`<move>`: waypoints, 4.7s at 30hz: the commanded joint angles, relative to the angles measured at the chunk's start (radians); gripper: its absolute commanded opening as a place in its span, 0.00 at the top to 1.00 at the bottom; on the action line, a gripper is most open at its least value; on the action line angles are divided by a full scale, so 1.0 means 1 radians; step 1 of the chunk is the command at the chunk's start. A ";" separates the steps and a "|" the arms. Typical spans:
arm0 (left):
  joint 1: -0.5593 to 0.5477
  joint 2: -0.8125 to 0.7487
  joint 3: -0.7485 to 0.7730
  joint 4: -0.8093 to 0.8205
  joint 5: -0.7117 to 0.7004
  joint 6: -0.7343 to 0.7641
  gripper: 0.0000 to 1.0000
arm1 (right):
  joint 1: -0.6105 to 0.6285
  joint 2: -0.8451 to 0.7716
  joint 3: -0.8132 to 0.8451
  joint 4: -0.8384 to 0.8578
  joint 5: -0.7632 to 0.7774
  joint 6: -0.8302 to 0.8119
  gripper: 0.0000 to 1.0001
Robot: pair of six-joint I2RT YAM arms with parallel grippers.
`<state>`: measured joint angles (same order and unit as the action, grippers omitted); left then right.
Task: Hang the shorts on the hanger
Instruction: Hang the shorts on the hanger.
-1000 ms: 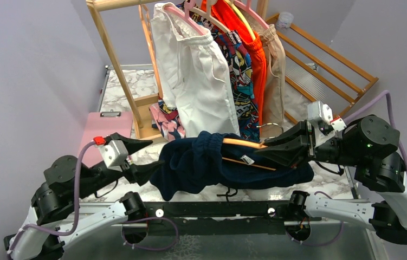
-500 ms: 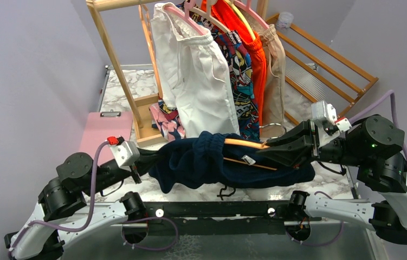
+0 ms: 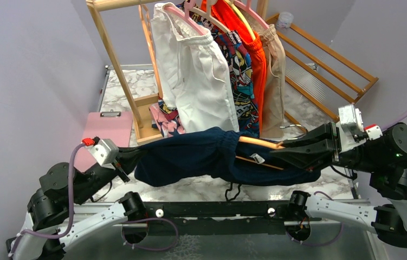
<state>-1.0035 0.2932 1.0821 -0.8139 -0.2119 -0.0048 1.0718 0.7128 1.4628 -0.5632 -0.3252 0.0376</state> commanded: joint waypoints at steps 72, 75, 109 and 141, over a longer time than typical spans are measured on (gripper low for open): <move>0.003 0.711 0.369 0.105 0.675 0.319 1.00 | 0.001 0.340 0.048 -0.043 -0.152 -0.134 0.99; 0.003 0.693 0.355 0.121 0.649 0.320 1.00 | 0.002 0.339 0.056 -0.058 -0.143 -0.136 0.71; 0.003 0.435 0.585 0.054 0.364 0.314 1.00 | 0.001 -0.074 -0.147 -0.024 0.355 -0.066 0.26; 0.003 0.591 0.422 0.005 0.708 0.266 1.00 | 0.002 0.289 0.256 -0.256 -0.043 -0.226 0.26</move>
<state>-1.0023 0.9077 1.4979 -0.8837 0.4068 0.2695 1.0679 1.0065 1.7229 -0.7845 -0.2802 -0.1753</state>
